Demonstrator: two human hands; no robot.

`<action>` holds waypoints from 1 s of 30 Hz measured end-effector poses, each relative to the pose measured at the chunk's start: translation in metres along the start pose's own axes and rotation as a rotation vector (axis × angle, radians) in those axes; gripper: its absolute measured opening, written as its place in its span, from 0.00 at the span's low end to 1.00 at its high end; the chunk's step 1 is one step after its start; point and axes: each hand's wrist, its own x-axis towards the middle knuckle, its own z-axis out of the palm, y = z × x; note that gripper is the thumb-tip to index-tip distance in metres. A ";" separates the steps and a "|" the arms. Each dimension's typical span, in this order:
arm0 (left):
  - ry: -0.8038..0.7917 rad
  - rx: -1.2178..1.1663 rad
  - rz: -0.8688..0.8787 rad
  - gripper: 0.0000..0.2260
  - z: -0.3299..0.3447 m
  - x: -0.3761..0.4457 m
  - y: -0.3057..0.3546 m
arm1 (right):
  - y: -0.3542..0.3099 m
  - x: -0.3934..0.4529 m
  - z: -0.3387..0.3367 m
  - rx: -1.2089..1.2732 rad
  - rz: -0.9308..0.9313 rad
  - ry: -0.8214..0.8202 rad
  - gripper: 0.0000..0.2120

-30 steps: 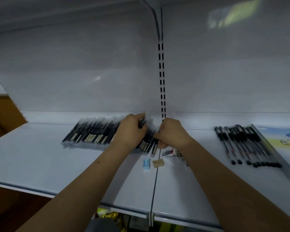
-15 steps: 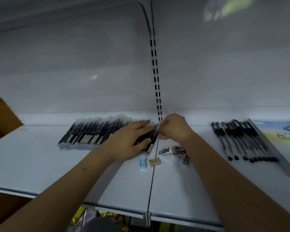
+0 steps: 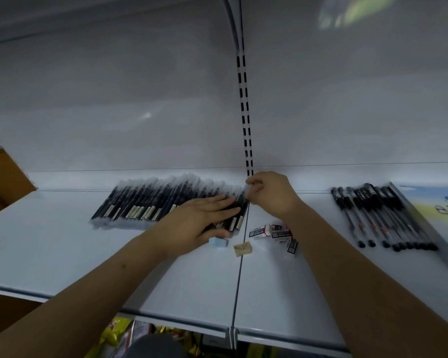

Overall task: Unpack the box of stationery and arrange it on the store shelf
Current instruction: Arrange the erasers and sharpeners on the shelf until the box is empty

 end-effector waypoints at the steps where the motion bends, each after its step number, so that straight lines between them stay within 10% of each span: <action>1: 0.003 0.009 -0.010 0.28 0.000 0.001 -0.001 | 0.001 0.001 -0.001 0.019 0.018 0.000 0.17; 9: 0.225 -0.010 -0.071 0.23 -0.008 -0.016 0.018 | -0.015 -0.008 -0.023 -0.170 -0.122 -0.002 0.14; 17: 0.280 -0.261 -0.129 0.20 -0.008 0.001 0.064 | -0.004 -0.068 -0.090 -0.429 -0.173 -0.350 0.12; 30: 0.335 -0.441 -0.305 0.11 -0.021 0.047 0.072 | 0.008 -0.067 -0.109 -0.279 -0.293 -0.158 0.09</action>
